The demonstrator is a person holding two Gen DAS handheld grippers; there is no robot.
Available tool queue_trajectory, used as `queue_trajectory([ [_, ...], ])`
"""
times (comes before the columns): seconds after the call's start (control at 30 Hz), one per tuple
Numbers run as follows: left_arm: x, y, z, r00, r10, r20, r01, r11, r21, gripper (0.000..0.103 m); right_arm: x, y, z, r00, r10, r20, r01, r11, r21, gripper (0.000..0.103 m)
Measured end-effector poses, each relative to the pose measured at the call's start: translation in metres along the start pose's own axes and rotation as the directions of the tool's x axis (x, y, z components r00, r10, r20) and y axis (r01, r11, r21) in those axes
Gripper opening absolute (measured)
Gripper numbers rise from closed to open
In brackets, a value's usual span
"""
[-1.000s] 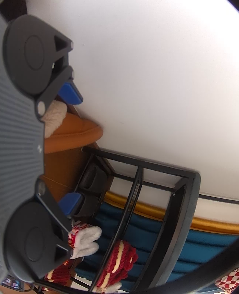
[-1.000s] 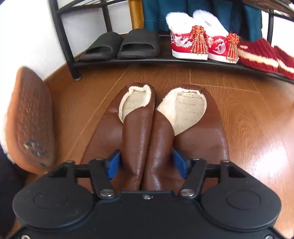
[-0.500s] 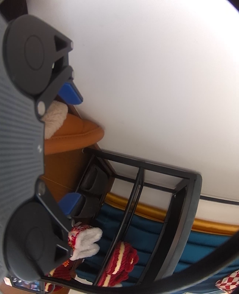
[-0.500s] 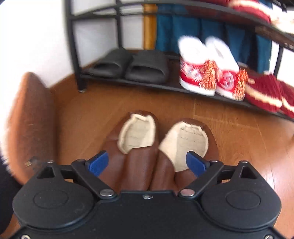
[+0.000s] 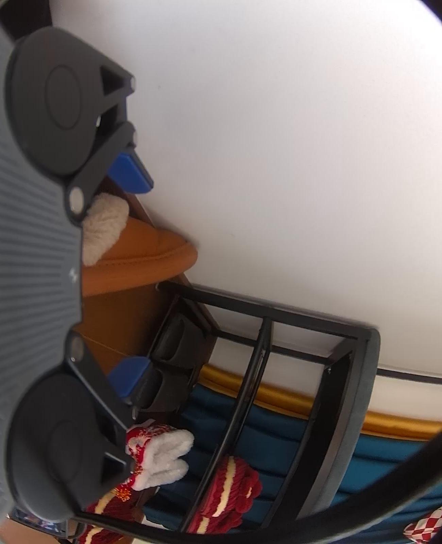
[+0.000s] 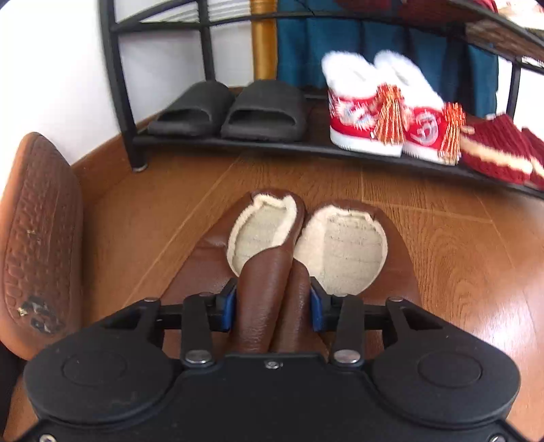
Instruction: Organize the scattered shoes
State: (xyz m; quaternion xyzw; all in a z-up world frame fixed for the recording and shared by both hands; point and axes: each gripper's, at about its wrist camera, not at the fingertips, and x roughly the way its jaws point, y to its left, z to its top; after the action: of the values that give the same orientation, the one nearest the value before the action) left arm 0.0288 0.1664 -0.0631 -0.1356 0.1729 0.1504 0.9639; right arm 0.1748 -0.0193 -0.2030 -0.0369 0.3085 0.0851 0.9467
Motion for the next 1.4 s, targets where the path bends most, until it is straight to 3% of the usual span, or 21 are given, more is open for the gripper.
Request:
queue_trajectory([
  [0.13,0.005,-0.004,-0.003,1.000,0.006,-0.012,-0.005,1.000,0.014,0.103,0.002,0.002,0.002,1.000,0.008,0.007,-0.008,0.998,-0.063,0.036],
  [0.17,0.007,-0.005,-0.004,1.000,0.007,-0.014,-0.007,1.000,0.020,0.103,0.003,0.001,0.002,1.000,0.006,0.004,-0.005,0.998,-0.063,0.039],
  [0.3,0.010,-0.006,-0.006,1.000,0.008,-0.019,-0.007,0.999,0.034,0.103,0.010,-0.002,0.008,1.000,-0.028,-0.003,0.028,1.000,0.006,0.067],
  [0.37,0.011,-0.006,-0.006,1.000,0.007,-0.017,-0.007,0.999,0.035,0.103,0.012,-0.005,0.016,0.999,-0.041,0.028,0.039,0.997,0.063,0.067],
  [0.47,0.012,-0.006,-0.006,1.000,0.009,-0.017,-0.008,0.999,0.033,0.103,0.030,-0.006,0.017,0.998,-0.056,-0.029,0.058,0.996,0.070,0.068],
  [0.5,0.012,-0.006,-0.006,1.000,0.010,-0.018,-0.009,0.999,0.033,0.103,0.033,-0.007,0.015,0.997,-0.070,-0.034,0.072,0.994,0.082,0.074],
  [0.63,0.015,-0.004,-0.005,1.000,0.016,-0.027,-0.016,1.000,0.026,0.103,0.042,0.005,0.012,0.989,-0.143,-0.046,0.143,0.990,0.004,0.078],
  [0.67,0.016,-0.004,-0.005,0.999,0.017,-0.031,-0.016,1.000,0.021,0.103,0.043,0.006,0.012,0.988,-0.145,-0.046,0.145,0.989,-0.003,0.074],
  [0.77,0.018,-0.004,-0.005,0.999,0.021,-0.034,-0.020,1.000,0.018,0.103,0.039,0.008,0.010,0.993,-0.115,-0.011,0.114,0.992,-0.059,0.041],
  [0.93,0.018,-0.004,-0.006,0.999,0.024,-0.030,-0.023,1.000,0.017,0.103,0.032,-0.003,0.011,0.998,-0.066,0.021,0.067,0.996,-0.053,0.035],
  [1.17,0.018,-0.005,-0.007,0.999,0.019,-0.033,-0.018,0.999,0.027,0.103,0.010,0.007,0.013,0.992,-0.035,0.122,0.058,0.980,-0.190,0.029],
  [1.4,0.016,-0.004,-0.006,1.000,0.015,-0.020,-0.015,1.000,0.028,0.103,-0.009,0.009,0.025,0.980,-0.018,0.200,0.056,0.982,-0.183,0.024],
])
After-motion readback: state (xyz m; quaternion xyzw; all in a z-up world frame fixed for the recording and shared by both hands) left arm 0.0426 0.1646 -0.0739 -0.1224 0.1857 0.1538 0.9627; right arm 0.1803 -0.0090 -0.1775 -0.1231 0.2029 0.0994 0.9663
